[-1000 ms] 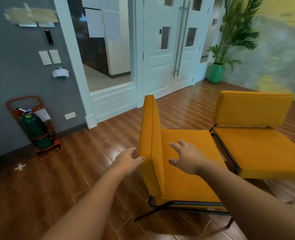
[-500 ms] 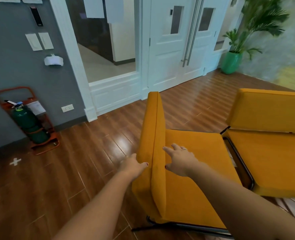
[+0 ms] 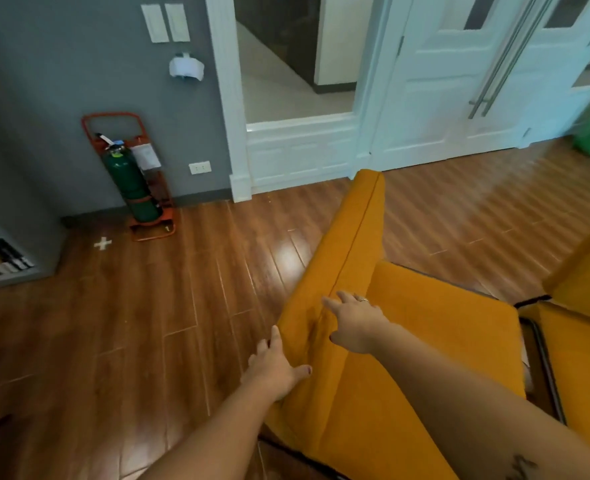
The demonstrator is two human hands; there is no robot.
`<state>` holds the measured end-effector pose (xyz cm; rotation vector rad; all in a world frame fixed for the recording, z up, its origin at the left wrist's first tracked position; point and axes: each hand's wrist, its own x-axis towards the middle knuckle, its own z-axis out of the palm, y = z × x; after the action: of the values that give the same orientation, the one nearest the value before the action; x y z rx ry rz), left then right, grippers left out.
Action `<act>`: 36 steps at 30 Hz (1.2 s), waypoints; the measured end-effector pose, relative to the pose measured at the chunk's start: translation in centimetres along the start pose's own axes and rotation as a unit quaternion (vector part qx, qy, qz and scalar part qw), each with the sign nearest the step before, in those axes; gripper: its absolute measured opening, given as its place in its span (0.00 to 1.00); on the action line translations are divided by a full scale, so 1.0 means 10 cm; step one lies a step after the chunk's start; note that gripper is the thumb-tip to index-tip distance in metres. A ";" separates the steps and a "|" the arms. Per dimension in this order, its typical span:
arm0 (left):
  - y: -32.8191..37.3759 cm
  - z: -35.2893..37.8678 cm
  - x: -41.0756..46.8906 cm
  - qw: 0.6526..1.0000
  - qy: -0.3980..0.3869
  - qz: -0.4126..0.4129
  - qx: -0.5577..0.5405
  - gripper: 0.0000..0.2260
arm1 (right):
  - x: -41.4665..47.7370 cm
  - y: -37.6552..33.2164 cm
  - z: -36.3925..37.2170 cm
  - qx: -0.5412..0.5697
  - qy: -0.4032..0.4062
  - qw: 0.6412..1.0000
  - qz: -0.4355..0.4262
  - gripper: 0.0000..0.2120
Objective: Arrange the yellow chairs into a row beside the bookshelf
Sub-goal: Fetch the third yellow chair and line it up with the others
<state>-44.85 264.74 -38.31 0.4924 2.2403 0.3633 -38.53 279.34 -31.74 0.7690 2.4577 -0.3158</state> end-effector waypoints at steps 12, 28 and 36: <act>0.12 0.24 -0.05 0.987 0.096 -0.120 0.041 0.56 | 0.64 0.00 0.21 -0.205 -0.033 0.960 -0.189 0.45; 0.01 0.31 0.09 0.981 0.168 -0.081 0.060 0.49 | 0.99 -0.07 0.25 -0.230 0.008 0.946 -0.229 0.56; -0.01 0.29 0.16 0.981 0.170 -0.058 0.071 0.47 | 1.03 -0.08 0.25 -0.233 0.018 0.945 -0.227 0.56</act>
<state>-43.64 265.67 -41.22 0.3938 2.6270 0.2425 -45.09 282.51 -39.51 0.0055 2.5726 0.1232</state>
